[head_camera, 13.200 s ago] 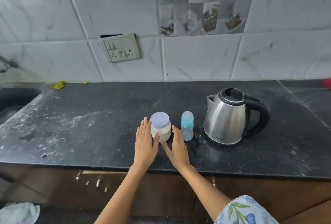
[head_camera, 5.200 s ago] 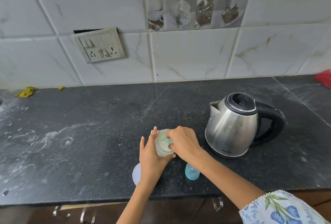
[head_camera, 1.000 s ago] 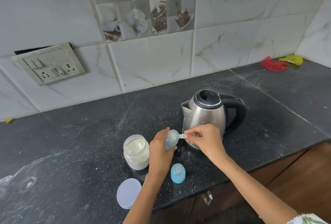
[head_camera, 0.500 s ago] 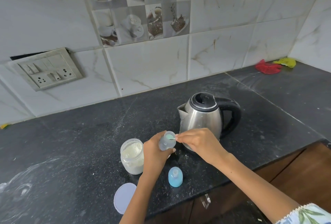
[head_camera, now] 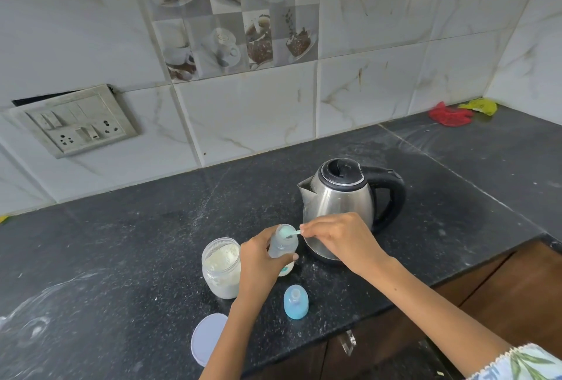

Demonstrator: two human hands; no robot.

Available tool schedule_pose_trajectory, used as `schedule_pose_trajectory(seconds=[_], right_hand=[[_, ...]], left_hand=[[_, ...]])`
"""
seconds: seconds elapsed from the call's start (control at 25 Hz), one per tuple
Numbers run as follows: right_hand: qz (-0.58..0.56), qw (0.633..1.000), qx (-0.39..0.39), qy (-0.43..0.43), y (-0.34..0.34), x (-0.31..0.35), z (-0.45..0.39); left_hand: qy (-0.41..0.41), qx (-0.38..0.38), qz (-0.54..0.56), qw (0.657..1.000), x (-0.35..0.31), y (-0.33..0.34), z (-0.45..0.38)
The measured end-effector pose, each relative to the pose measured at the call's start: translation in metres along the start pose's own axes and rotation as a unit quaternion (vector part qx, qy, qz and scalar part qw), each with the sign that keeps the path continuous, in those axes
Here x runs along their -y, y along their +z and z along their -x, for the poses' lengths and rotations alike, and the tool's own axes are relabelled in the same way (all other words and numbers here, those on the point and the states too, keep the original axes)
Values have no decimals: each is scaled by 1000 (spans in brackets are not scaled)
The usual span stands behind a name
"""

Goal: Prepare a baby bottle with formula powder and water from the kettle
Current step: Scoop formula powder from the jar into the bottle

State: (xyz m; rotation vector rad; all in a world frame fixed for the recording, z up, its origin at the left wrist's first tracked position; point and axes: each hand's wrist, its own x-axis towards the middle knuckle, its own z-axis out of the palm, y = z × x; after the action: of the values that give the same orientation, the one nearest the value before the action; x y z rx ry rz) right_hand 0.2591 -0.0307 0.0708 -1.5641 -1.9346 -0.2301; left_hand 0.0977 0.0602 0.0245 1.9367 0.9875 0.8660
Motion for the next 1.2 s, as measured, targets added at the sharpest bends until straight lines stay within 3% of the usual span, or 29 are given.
schedule_pose_trajectory(seconds=[0.12,0.24,0.32,0.48,0.56,0.68,1.2], right_hand=[[-52,992,21,114,-2,2,-6],[-169,941,13,293,-7,4,-13],[-212,925,-8,315,-9,2,-16],[-163,956,-28,244,-13,4,-17],[-68,991,-21,117,-10,2,-11],[34,999,-16,-27,0,-5,4],[32,999,-35,-4,5,-10,6]], left_hand=[[3,3,-8,1000,2,2,2],[5,-3,-14,1000,2,2,3],[5,-9,-9,1000,1,2,2],[3,-14,-3,1000,-1,0,0],[5,-15,-2,1000,0,1,-1],[10,-21,-1,1000,1,2,-2],[4,-20,-5,1000,2,9,-1]])
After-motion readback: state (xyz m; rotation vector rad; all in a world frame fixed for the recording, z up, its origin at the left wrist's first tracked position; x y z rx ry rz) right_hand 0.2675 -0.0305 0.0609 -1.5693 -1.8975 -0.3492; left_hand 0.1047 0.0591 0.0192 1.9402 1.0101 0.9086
